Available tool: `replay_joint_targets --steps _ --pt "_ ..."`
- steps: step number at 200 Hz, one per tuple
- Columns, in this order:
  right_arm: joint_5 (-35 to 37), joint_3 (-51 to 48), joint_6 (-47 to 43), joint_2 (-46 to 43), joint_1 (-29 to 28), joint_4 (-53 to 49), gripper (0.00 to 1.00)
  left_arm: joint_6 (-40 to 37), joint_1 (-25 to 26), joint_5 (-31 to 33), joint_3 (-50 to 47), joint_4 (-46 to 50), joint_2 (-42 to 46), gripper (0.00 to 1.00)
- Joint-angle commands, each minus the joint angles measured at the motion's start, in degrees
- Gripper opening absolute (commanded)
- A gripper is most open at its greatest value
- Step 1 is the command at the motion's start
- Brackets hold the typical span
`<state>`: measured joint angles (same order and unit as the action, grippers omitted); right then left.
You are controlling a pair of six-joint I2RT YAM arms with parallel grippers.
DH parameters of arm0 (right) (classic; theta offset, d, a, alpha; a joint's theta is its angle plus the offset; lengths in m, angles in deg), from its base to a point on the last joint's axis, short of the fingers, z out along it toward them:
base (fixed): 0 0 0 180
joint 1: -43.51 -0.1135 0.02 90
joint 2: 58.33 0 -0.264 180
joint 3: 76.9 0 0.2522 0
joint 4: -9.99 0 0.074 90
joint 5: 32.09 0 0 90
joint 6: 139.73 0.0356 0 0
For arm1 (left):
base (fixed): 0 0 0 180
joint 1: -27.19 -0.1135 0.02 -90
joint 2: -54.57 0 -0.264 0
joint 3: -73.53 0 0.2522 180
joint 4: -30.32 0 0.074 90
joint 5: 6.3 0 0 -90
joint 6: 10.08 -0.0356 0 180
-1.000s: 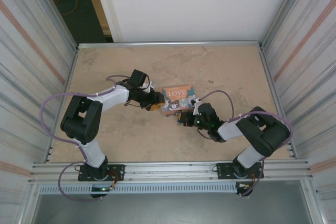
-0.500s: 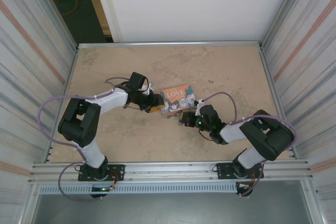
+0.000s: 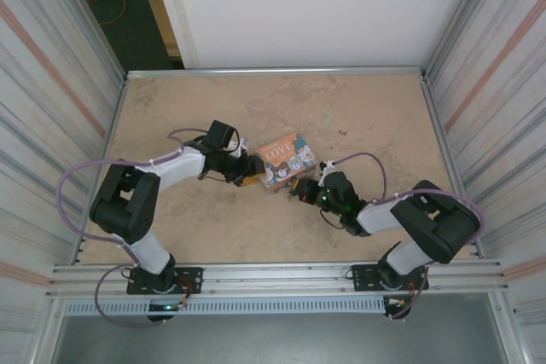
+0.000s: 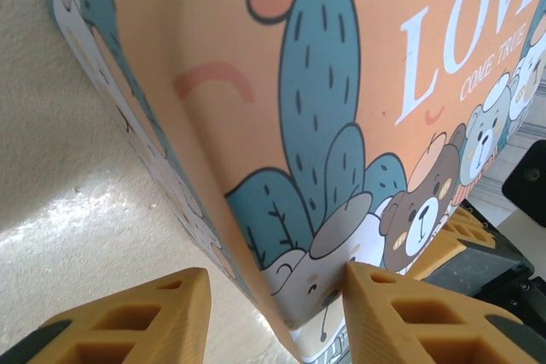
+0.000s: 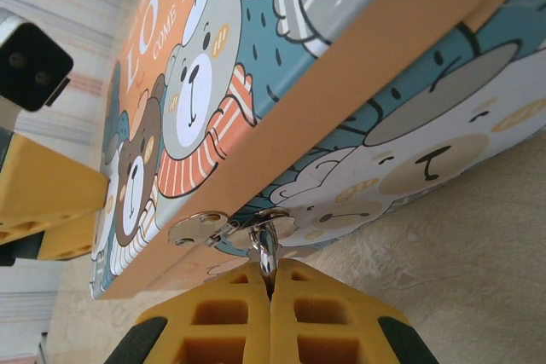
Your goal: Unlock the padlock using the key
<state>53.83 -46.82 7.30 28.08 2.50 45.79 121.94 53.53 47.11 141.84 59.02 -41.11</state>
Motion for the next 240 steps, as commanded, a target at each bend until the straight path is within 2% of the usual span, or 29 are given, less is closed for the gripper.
replay_joint_targets --steps 1,108,240 --pt "3.2 1.7 2.8 -1.4 -0.4 4.6 0.0 0.2 0.5 2.2 -2.5 4.4 0.7 0.44" --pt "5.7 2.6 3.9 -0.8 -0.2 3.6 0.0 0.2 0.5 2.2 -4.0 4.1 1.6 0.44" --pt "5.5 3.1 4.0 -0.2 0.5 3.3 0.0 0.3 0.5 2.3 -5.3 3.5 1.6 0.44"
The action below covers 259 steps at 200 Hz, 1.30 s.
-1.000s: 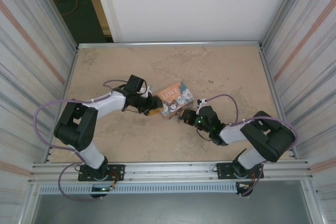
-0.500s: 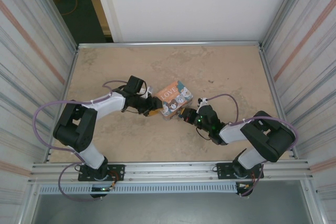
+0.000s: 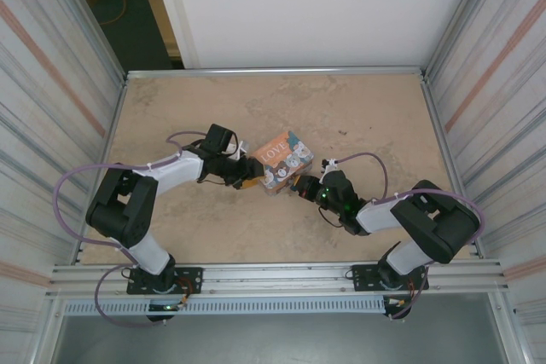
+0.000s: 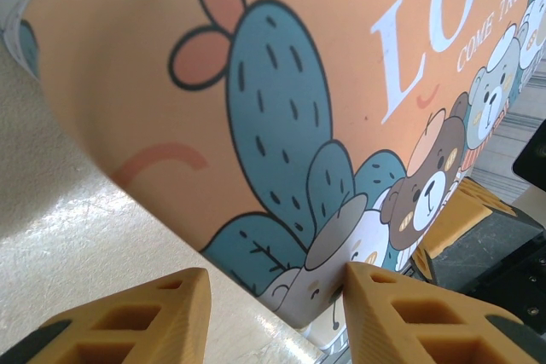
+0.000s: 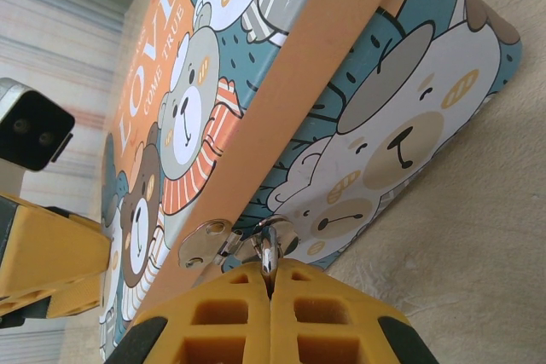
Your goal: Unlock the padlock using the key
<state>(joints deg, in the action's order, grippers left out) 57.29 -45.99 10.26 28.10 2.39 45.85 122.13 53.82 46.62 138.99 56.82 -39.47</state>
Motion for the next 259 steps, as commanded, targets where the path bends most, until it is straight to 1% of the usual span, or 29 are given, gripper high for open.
replay_joint_targets --steps 1,184,259 --pt "2.1 2.2 1.1 -0.2 0.6 3.2 0.0 0.2 0.2 2.8 -2.4 5.7 -0.1 0.44" --pt "2.1 3.6 1.6 1.4 2.3 3.5 0.0 0.4 0.2 2.8 -3.5 5.2 -0.3 0.44" --pt "2.5 2.6 1.6 0.3 2.3 3.2 0.0 0.6 0.2 2.7 -2.7 5.5 0.0 0.44"
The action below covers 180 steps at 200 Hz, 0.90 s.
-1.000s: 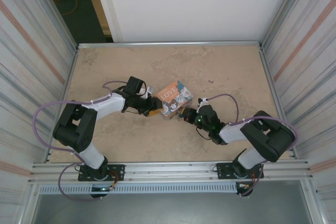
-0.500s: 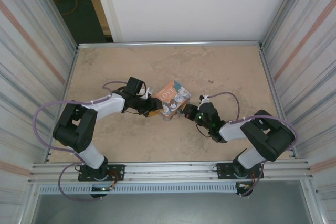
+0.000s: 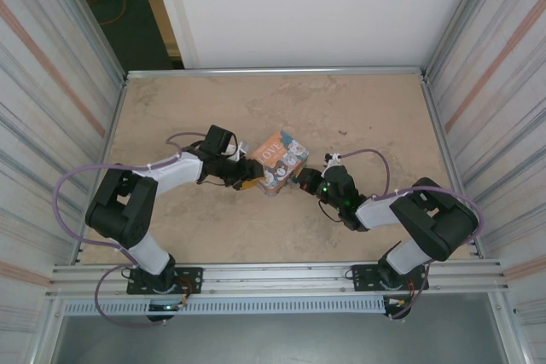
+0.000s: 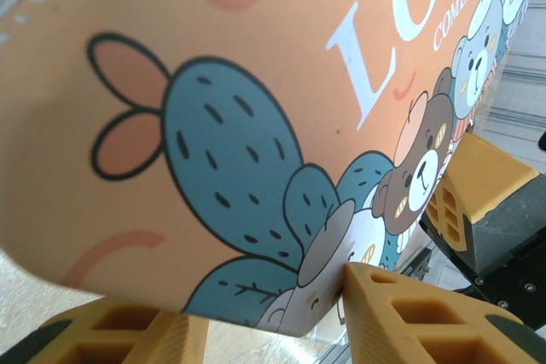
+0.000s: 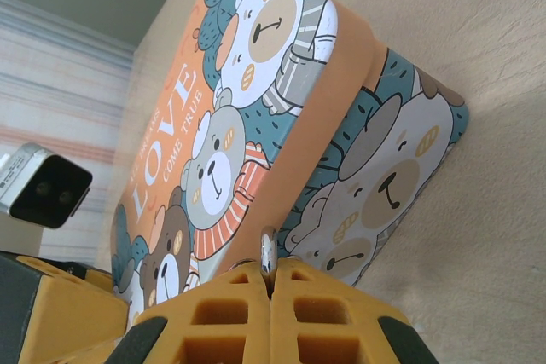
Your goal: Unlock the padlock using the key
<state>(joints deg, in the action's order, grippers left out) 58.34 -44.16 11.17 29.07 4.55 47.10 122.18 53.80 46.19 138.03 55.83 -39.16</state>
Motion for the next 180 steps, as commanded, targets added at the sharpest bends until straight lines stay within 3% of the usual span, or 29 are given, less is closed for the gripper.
replay_joint_targets --steps 1,126,180 --pt "1.4 0.8 0.7 -0.7 0.1 1.9 0.0 0.6 0.2 3.1 -1.7 6.5 -0.3 0.44" --pt "2.0 -0.1 -2.3 -9.1 0.5 -7.5 0.0 0.9 0.2 4.5 4.0 10.8 6.1 0.49" --pt "1.7 0.9 -6.1 -17.1 0.7 -18.9 0.0 -3.0 0.2 10.7 5.5 15.2 12.7 0.52"
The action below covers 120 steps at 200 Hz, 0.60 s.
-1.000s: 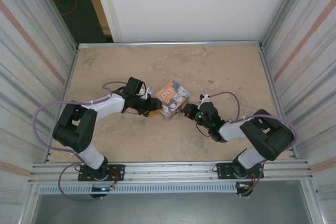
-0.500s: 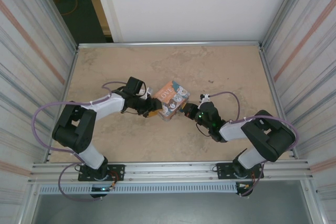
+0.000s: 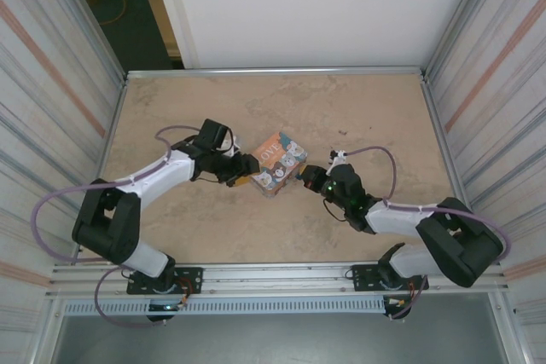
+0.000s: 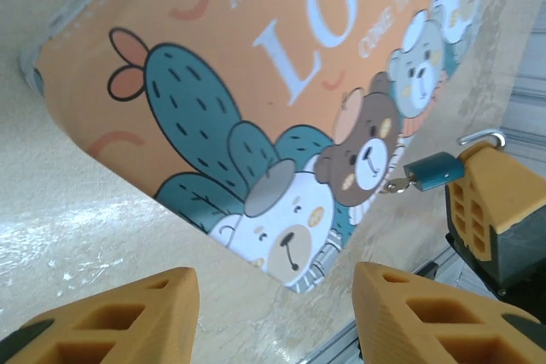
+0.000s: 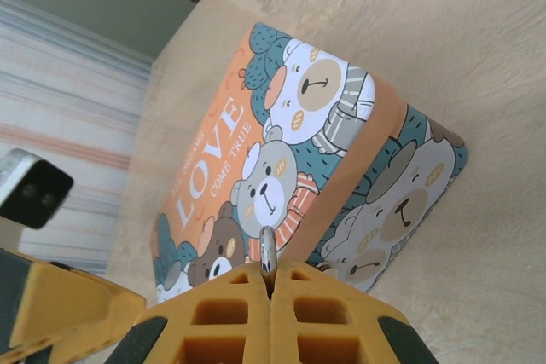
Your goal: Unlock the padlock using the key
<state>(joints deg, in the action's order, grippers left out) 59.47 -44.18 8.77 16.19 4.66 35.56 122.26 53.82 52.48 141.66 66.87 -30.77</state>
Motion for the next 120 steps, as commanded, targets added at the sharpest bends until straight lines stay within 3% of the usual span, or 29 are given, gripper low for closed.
replay_joint_targets --steps 1,85,120 --pt "0.6 1.0 -3.8 -4.4 0.6 -7.7 0.0 -3.2 0.2 4.5 1.9 4.2 4.5 0.52" --pt "-2.5 6.2 -10.2 -17.6 -0.3 -30.9 0.0 -12.7 0.2 15.4 2.0 9.6 19.1 0.55" --pt "-2.7 7.7 -11.5 -23.5 -1.0 -39.0 0.0 -16.0 0.2 15.7 0.5 8.8 24.1 0.56"
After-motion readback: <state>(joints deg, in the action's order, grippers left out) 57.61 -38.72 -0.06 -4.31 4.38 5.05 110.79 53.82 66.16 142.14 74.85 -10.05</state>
